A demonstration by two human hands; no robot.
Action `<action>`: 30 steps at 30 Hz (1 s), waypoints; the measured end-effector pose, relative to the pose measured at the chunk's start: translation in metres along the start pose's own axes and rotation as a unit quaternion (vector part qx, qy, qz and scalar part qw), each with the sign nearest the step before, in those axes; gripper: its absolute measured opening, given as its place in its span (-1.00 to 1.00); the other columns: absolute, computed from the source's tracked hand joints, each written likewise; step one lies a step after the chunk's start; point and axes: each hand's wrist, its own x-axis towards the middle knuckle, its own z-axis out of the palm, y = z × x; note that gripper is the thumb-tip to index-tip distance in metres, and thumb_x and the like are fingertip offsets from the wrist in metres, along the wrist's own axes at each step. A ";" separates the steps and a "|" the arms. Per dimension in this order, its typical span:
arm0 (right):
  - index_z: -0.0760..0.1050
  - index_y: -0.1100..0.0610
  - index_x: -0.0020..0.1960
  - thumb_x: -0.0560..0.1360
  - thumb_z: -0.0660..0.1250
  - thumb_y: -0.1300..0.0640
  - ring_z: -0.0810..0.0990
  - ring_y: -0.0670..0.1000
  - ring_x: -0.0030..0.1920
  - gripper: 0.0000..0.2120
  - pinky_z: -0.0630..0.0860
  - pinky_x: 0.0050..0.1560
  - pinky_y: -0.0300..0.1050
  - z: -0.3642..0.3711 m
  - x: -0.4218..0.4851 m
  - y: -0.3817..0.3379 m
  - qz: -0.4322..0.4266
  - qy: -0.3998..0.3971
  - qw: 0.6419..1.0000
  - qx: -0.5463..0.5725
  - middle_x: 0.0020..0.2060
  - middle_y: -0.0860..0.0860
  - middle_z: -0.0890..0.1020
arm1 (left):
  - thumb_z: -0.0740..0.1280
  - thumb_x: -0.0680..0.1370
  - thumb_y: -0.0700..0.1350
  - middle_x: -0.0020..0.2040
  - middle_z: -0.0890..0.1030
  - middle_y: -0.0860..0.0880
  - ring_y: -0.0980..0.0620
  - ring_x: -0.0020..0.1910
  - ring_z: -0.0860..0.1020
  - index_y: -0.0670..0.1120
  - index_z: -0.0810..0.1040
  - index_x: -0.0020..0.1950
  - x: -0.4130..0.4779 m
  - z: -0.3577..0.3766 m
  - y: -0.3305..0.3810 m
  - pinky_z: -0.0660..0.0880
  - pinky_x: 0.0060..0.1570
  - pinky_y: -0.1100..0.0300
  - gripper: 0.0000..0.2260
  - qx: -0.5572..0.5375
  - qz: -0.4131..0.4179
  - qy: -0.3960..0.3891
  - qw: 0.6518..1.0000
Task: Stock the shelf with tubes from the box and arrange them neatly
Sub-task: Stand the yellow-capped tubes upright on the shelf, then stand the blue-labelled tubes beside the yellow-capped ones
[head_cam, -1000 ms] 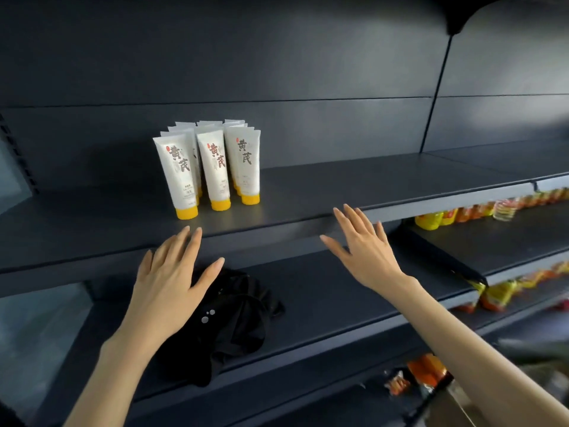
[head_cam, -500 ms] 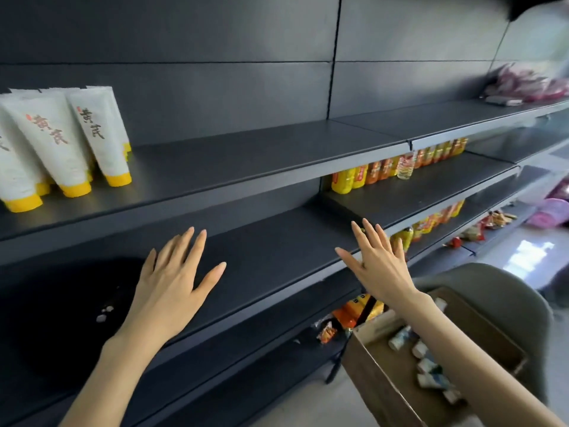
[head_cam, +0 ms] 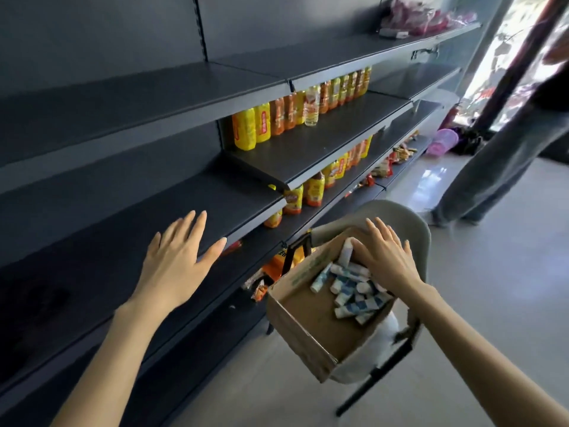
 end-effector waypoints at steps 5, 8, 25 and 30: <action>0.03 0.01 0.54 0.58 0.01 -0.25 0.01 0.08 0.53 -0.38 0.00 0.45 0.27 0.013 0.005 0.033 0.068 -0.009 0.998 0.006 0.54 0.02 0.06 | -0.18 0.46 0.34 0.57 0.06 -0.03 -0.01 0.53 0.05 -0.02 -0.02 0.56 0.047 0.029 0.023 0.06 0.47 -0.07 -0.26 0.005 0.049 -0.044 0.998; 0.01 0.02 0.55 0.57 0.01 -0.26 0.00 0.07 0.54 -0.36 0.01 0.47 0.23 0.030 0.005 0.045 0.109 -0.021 0.994 -0.003 0.55 0.01 0.04 | -0.20 0.45 0.34 0.57 0.05 -0.02 0.00 0.53 0.03 -0.01 -0.04 0.56 0.076 0.051 0.031 0.04 0.48 -0.06 -0.25 0.004 0.077 -0.080 0.994; -0.06 0.02 0.56 0.58 0.01 -0.25 -0.11 0.10 0.55 -0.34 -0.06 0.47 0.22 0.158 0.030 0.064 0.295 -0.100 0.950 0.008 0.56 0.04 -0.04 | -0.13 0.55 0.29 0.58 0.00 0.01 0.02 0.54 -0.01 0.02 -0.10 0.57 0.217 0.196 0.044 -0.02 0.49 -0.02 -0.36 0.034 0.196 -0.264 0.944; -0.06 0.03 0.56 0.57 -0.01 -0.26 -0.09 0.10 0.55 -0.33 -0.01 0.48 0.19 0.190 0.032 0.083 0.329 -0.119 0.937 0.012 0.56 0.06 -0.03 | -0.11 0.58 0.26 0.58 -0.04 -0.01 -0.01 0.54 -0.02 0.02 -0.15 0.56 0.233 0.240 0.060 -0.05 0.47 -0.06 -0.38 0.070 0.212 -0.301 0.927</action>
